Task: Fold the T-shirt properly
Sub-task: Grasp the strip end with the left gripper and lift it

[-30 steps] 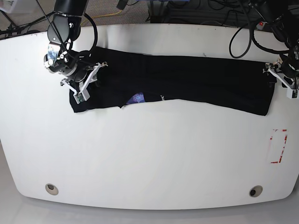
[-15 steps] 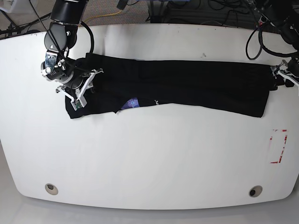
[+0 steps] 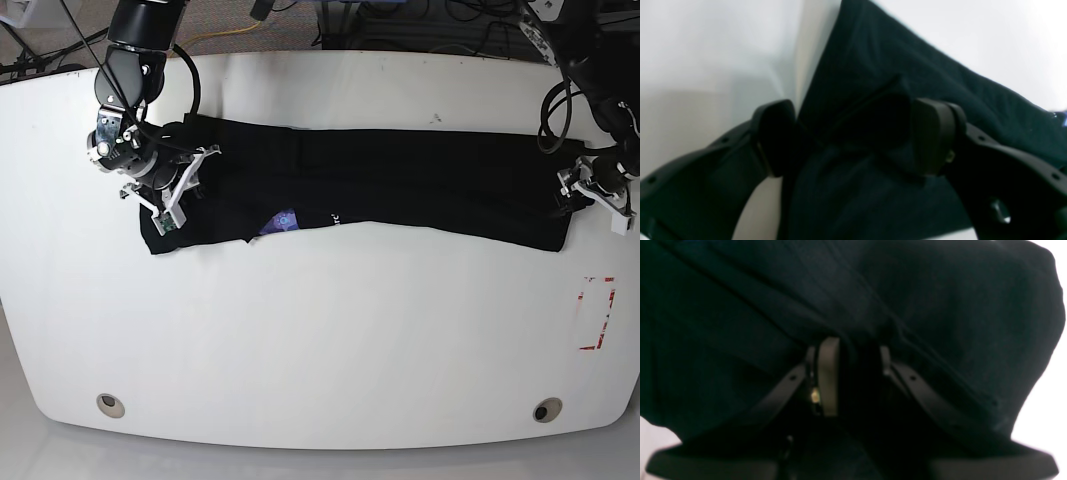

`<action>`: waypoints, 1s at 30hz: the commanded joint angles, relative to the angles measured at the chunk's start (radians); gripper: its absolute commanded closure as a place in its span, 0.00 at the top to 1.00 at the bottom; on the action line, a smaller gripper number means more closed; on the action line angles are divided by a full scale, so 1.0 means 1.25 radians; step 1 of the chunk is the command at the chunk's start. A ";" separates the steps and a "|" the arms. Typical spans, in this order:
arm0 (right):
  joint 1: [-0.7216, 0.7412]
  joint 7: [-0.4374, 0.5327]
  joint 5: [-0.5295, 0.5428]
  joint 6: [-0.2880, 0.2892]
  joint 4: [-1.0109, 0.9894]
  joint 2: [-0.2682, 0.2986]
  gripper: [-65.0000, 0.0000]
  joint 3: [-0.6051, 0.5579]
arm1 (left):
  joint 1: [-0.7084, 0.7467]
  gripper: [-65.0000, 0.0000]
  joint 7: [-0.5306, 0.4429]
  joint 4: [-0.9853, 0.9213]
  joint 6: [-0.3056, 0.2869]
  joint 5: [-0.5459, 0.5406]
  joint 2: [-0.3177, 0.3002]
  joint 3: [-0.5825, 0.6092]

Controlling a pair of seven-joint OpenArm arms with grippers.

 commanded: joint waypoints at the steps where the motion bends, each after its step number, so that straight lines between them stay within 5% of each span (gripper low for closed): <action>1: 0.005 -0.008 -0.008 0.002 0.010 0.006 0.21 0.002 | -0.020 0.77 -0.005 -0.011 -0.001 -0.004 -0.018 0.000; 9: 0.005 -0.007 -0.006 0.002 0.010 0.005 0.21 0.003 | -0.016 0.73 -0.001 -0.011 -0.001 -0.009 -0.017 0.080; 16: 0.005 -0.007 -0.006 0.002 0.010 0.003 0.21 0.003 | -0.004 0.19 -0.001 -0.007 -0.001 -0.009 -0.017 0.137; 18: 0.007 -0.007 -0.006 0.002 0.010 0.003 0.21 0.003 | -0.004 0.13 -0.001 -0.006 -0.001 -0.009 -0.016 0.137; 23: 0.007 -0.006 -0.006 0.002 0.010 -0.009 0.21 0.003 | 0.011 0.10 0.000 0.041 -0.001 -0.010 -0.016 0.133; 30: 0.007 -0.006 -0.006 0.002 0.010 -0.013 0.21 0.003 | 0.097 0.06 0.069 0.340 -0.001 -0.010 0.037 0.137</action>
